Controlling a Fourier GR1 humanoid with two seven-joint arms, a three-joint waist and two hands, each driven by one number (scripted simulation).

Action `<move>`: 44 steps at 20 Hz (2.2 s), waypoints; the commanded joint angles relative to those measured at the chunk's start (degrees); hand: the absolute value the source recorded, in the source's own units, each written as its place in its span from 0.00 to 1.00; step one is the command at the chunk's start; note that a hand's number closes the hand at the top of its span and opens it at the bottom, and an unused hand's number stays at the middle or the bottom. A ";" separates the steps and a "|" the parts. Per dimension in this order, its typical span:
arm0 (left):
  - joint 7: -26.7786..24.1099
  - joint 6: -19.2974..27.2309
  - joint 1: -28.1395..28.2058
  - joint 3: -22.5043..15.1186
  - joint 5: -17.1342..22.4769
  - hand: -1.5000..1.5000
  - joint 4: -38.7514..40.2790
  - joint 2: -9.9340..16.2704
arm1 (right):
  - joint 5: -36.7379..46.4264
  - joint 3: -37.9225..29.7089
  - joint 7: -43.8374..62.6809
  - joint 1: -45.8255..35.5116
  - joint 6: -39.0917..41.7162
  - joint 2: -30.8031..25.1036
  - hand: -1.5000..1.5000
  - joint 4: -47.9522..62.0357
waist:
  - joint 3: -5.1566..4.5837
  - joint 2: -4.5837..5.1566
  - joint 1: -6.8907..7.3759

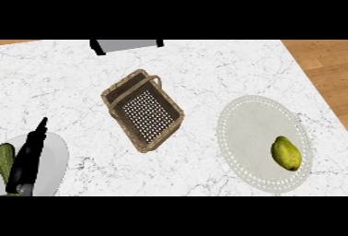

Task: Pick the pear from the placemat and place it in the basket

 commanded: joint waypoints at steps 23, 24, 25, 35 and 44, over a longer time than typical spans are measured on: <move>6.35 -4.64 -5.89 -6.01 -4.64 0.50 -2.40 -1.55 | 36.12 52.35 16.80 66.34 -10.45 11.89 0.00 -28.10 | 0.08 1.52 10.11; 4.09 -5.36 -1.98 -5.49 -4.20 0.50 -5.39 -0.39 | 36.11 53.00 17.28 66.07 -13.13 11.90 0.00 -27.10 | 0.13 1.33 10.88; 5.29 -5.08 -2.98 -4.73 -4.16 0.50 -4.65 -0.41 | 34.71 54.99 13.24 69.48 -14.22 11.90 0.00 -27.58 | 0.14 1.10 10.31; 4.40 -4.60 -0.29 -6.44 -8.26 0.50 -6.83 -3.61 | 37.69 46.13 24.82 52.58 -14.38 11.92 0.00 -19.46 | 0.23 1.29 11.58; 3.96 -9.01 -2.34 -1.64 -6.81 0.50 -4.83 -3.08 | 47.88 42.79 36.55 43.96 -8.84 11.92 0.00 -20.70 | 0.19 1.30 11.41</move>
